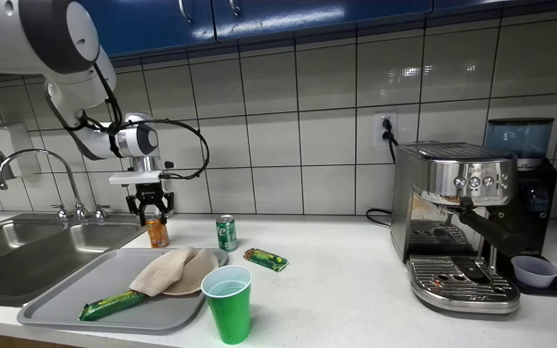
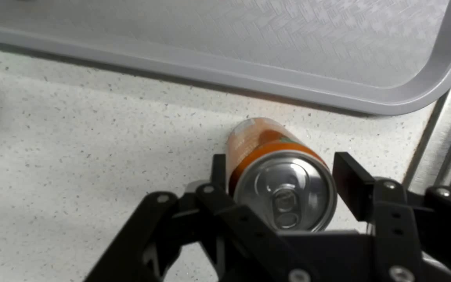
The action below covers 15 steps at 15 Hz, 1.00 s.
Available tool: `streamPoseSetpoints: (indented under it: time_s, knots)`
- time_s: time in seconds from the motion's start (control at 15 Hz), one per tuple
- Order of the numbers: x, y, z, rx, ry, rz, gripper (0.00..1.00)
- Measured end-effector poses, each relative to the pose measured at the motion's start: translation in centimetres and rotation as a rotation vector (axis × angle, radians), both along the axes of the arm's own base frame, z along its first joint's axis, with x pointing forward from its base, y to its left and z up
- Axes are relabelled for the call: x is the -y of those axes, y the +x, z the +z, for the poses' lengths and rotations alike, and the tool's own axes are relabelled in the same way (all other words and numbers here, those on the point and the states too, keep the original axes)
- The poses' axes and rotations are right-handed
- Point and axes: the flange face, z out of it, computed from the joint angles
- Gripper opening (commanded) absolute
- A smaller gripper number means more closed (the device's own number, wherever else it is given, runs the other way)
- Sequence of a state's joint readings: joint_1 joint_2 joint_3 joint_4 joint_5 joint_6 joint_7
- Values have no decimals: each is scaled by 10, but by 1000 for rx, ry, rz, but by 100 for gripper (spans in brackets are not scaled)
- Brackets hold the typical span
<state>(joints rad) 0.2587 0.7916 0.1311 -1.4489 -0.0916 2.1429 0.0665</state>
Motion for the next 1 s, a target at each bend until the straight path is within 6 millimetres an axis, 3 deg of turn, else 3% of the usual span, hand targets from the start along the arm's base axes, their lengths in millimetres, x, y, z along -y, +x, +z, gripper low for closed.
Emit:
streamPoseSetpoints:
  time_s: [1.0]
  knots:
    - [5, 4, 27, 14, 38, -27, 100]
